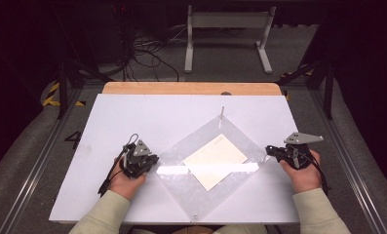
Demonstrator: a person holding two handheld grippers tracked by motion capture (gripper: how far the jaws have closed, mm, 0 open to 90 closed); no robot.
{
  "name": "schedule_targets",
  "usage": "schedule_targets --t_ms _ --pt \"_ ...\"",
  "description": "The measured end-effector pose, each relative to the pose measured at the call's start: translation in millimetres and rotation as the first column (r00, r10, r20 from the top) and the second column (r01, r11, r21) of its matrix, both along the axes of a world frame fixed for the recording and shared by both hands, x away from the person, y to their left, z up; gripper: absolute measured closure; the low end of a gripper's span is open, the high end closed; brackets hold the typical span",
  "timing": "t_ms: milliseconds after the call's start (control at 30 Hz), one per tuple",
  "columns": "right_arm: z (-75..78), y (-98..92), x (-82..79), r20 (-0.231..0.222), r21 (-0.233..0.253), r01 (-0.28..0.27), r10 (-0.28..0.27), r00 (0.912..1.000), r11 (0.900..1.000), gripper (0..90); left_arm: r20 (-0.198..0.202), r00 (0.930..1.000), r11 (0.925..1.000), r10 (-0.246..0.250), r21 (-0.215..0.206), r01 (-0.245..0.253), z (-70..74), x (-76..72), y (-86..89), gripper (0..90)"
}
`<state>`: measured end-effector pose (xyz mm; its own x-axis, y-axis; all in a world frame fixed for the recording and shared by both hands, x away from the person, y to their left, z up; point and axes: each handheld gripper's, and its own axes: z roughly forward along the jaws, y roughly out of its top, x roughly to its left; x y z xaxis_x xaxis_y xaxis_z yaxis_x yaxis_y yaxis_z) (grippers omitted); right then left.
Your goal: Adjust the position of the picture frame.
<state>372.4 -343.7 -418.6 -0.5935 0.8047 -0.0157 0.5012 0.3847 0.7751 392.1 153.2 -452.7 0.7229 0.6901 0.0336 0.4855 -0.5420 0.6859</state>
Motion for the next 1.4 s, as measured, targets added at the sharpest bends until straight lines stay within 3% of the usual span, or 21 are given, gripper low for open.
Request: schedule_targets --t_ms 200,267,333,400,467,500,600,667,700,733,800,833,900,933,1000,1033,1100,1167,1233,1367,1400 --pt "-0.6 9.2 -18.6 -0.008 0.011 -0.042 0.042 0.9991 0.999 84.3 0.023 0.9934 0.9922 0.112 0.051 -0.113 3.0 44.6 -8.7 84.0" --pt "-2.0 14.7 -22.8 -0.008 0.024 -0.066 0.067 0.9977 0.997 84.2 0.009 0.9889 0.9878 0.149 0.045 -0.149 3.9 62.8 -9.0 84.0" --pt "-2.6 19.7 -24.9 -0.003 0.019 -0.081 0.081 0.9967 0.997 84.3 -0.011 0.9844 0.9845 0.176 0.002 -0.176 3.1 76.9 -6.6 83.8" --pt "-2.8 23.3 -25.6 0.001 0.012 -0.087 0.087 0.9963 0.996 84.4 0.0 0.9853 0.9852 0.171 0.013 -0.171 3.5 78.9 -6.8 83.3" --pt "-3.5 21.9 -25.2 0.0 0.023 -0.09 0.09 0.996 0.996 84.4 0.056 0.9842 0.9838 0.168 0.053 -0.171 6.9 65.4 -10.2 81.8" --pt "-4.1 20.4 -24.9 0.0 0.033 -0.09 0.09 0.9959 0.995 84.3 0.043 0.9943 0.9951 0.098 0.005 -0.098 10.3 55.4 -8.1 82.5" --pt "-4.4 20.4 -24.3 0.0 0.035 -0.093 0.093 0.9957 0.995 84.4 0.061 0.998 0.9988 -0.019 -0.044 0.022 18.6 17.8 -6.0 80.8" --pt "-4.6 20.7 -23.8 0.0 0.039 -0.091 0.091 0.9958 0.995 84.4 0.048 0.9891 0.9815 -0.139 -0.126 0.144 23.2 -11.9 -2.7 79.4" --pt "-4.6 20.5 -23.7 -0.001 0.039 -0.089 0.089 0.996 0.995 84.4 0.024 0.9776 0.9664 -0.209 -0.148 0.21 26.0 -26.3 -2.2 79.0" --pt "-4.5 20.7 -23.5 -0.003 0.04 -0.087 0.087 0.9962 0.995 84.3 0.01 0.9654 0.952 -0.261 -0.163 0.259 27.5 -36.9 -2.2 77.8" --pt "-4.1 21.6 -23.9 -0.004 0.038 -0.085 0.085 0.9964 0.996 84.3 -0.025 0.9499 0.9395 -0.312 -0.158 0.304 26.2 -55.5 -4.4 76.2" --pt "-3.8 22.4 -24.3 -0.003 0.031 -0.082 0.082 0.9966 0.996 84.3 -0.025 0.9499 0.9395 -0.312 -0.158 0.304 26.2 -55.5 -4.4 75.2" --pt "-3.7 23.2 -24.8 0.0 0.025 -0.081 0.081 0.9967 0.996 84.3 -0.074 0.9321 0.9317 -0.355 -0.112 0.346 16.8 -71.0 -10.9 72.8" --pt "-3.7 23.2 -24.8 0.0 0.025 -0.081 0.081 0.9967 0.996 84.3 -0.074 0.9321 0.9317 -0.355 -0.112 0.346 16.8 -71.0 -10.9 72.0" --pt "-3.9 23.0 -24.6 -0.002 0.031 -0.079 0.079 0.9969 0.996 84.2 -0.09 0.9292 0.9331 -0.358 -0.065 0.354 11.8 -72.9 -16.3 72.7" --pt "-4.0 22.8 -24.7 -0.002 0.033 -0.079 0.079 0.9969 0.996 84.2 -0.117 0.9242 0.9314 -0.364 -0.065 0.358 7.7 -72.0 -19.1 73.5" --pt "-4.2 22.6 -24.9 0.0 0.034 -0.08 0.08 0.9968 0.996 84.2 -0.122 0.9219 0.9292 -0.368 -0.087 0.359 6.6 -71.8 -19.7 74.5" --pt "-4.9 21.0 -25.3 0.0 0.043 -0.082 0.082 0.9967 0.996 84.1 -0.15 0.9103 0.9221 -0.386 -0.093 0.376 5.3 -71.7 -20.9 74.4" --pt "-5.2 20.6 -25.1 0.002 0.047 -0.081 0.081 0.9967 0.996 84.2 -0.147 0.9071 0.9188 -0.395 -0.077 0.387 3.4 -72.7 -22.2 75.9" --pt "-5.3 20.6 -25.3 0.003 0.046 -0.084 0.084 0.9964 0.995 84.1 -0.127 0.918 0.9268 -0.376 -0.041 0.373 4.2 -77.2 -30.8 82.7" --pt "-5.2 21.0 -25.6 0.004 0.043 -0.083 0.083 0.9965 0.996 84.1 -0.118 0.9173 0.9244 -0.38 -0.019 0.381 5.0 -78.3 -32.0 83.0"
